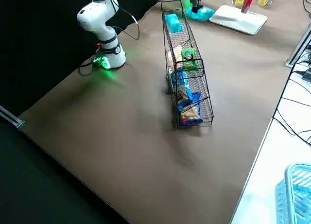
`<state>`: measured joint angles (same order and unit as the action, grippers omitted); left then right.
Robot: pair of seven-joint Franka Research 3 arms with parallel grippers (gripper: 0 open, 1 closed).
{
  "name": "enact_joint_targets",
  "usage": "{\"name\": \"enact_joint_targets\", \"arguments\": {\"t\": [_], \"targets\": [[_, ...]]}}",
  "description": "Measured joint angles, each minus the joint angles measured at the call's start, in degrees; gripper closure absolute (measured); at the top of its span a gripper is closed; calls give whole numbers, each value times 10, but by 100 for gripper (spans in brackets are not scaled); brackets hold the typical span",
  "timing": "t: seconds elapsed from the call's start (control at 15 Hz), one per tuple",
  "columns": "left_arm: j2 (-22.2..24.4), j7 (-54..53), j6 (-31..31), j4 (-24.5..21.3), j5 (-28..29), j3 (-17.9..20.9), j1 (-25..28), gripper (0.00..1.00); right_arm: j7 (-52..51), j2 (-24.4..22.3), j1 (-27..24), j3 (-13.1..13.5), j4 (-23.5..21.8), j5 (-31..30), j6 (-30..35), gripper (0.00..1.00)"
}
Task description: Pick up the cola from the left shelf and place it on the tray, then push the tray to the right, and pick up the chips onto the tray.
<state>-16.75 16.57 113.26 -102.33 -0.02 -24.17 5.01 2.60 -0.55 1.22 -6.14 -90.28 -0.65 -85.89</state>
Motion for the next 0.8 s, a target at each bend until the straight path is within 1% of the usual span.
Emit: {"name": "enact_joint_targets", "arguments": {"t": [0.07,0.2,0.33,0.47,0.6,0.67,0.8], "targets": [[-4,1,14,-13,0,0,-3,69,17,1,13,0,0,9,0,93],[-15,12,25,-28,16,1,-15,69,45,3,30,-1,0,46,1,93],[-31,43,38,-32,45,1,-29,69,51,5,41,-1,-1,69,3,93],[-37,57,49,-28,52,1,-37,69,52,13,57,-1,-4,78,4,93],[-39,63,56,-27,55,1,-42,67,63,30,78,-1,-6,95,4,93],[-39,64,59,-27,55,1,-42,60,74,42,91,-1,-6,98,2,93],[-35,64,55,-20,55,4,-35,42,88,66,111,-1,-6,105,-7,93]]}}
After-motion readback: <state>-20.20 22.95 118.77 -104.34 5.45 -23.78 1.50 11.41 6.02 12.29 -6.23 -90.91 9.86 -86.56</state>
